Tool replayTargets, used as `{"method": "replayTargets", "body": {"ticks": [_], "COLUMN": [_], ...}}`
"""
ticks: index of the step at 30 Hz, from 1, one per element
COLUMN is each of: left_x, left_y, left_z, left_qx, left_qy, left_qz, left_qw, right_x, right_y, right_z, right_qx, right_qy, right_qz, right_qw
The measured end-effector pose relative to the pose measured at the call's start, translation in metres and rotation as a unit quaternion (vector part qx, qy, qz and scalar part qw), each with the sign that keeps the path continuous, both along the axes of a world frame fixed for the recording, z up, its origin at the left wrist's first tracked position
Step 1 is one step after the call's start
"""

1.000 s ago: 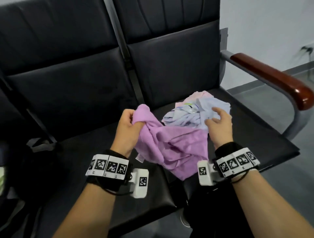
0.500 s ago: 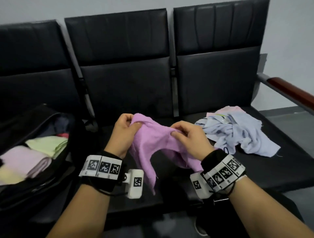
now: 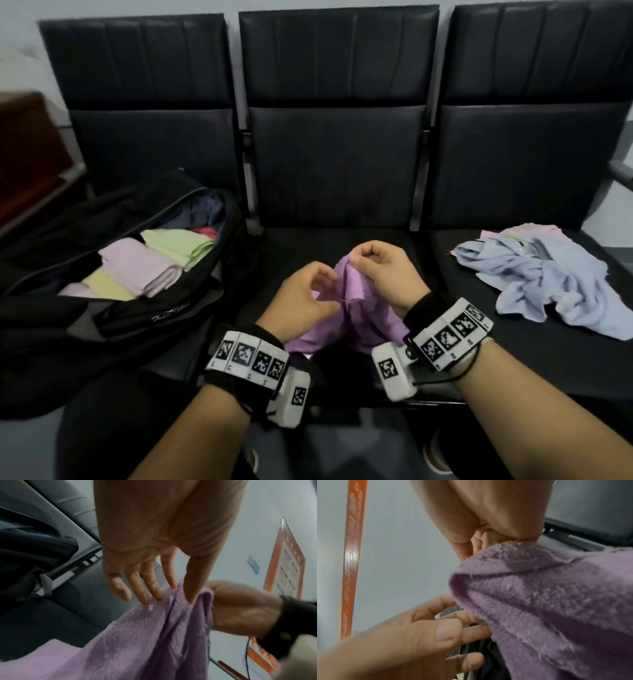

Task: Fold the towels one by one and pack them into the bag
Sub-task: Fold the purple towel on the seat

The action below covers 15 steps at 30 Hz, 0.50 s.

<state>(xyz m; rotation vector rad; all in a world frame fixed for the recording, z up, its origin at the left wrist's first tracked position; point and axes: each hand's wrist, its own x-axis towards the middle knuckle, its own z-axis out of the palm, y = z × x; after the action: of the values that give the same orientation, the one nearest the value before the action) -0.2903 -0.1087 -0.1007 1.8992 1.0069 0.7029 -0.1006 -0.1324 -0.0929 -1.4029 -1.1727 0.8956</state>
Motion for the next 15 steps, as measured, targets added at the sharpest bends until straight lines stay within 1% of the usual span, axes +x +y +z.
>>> {"method": "replayTargets", "body": {"ticks": [2,5,8,10,12,14,15], "left_x": [0.006,0.016,0.02,0.019,0.019,0.021,0.022], "left_y": [-0.009,-0.017,-0.017,-0.015,-0.014,-0.016,-0.018], "left_z": [-0.003,-0.004,-0.002,0.003,0.012,0.02,0.024], "left_qx": [0.01,0.031,0.083,0.08,0.062,0.058,0.061], "left_qy": [0.019,0.003,-0.003,-0.017,-0.041,-0.073,-0.092], "left_qz": [-0.022,0.01,0.05,0.082,0.104,0.112,0.112], "left_qw": [1.0,0.999,0.995,0.993,0.992,0.989,0.987], "right_x": [-0.005,-0.008,-0.005,-0.001,0.001,-0.001,-0.003], "right_y": [0.001,-0.002,-0.008,-0.015,-0.023,-0.028,-0.029], "right_z": [0.001,0.004,0.008,0.011,0.015,0.013,0.012], "right_qx": [-0.008,-0.014,-0.007,-0.012,-0.021,-0.033,-0.022], "right_qy": [0.03,0.057,0.041,-0.001,-0.071,-0.206,-0.269], "right_qz": [-0.007,0.008,-0.003,0.017,0.082,0.129,0.126], "right_qw": [1.0,0.998,0.999,1.0,0.994,0.969,0.955]}}
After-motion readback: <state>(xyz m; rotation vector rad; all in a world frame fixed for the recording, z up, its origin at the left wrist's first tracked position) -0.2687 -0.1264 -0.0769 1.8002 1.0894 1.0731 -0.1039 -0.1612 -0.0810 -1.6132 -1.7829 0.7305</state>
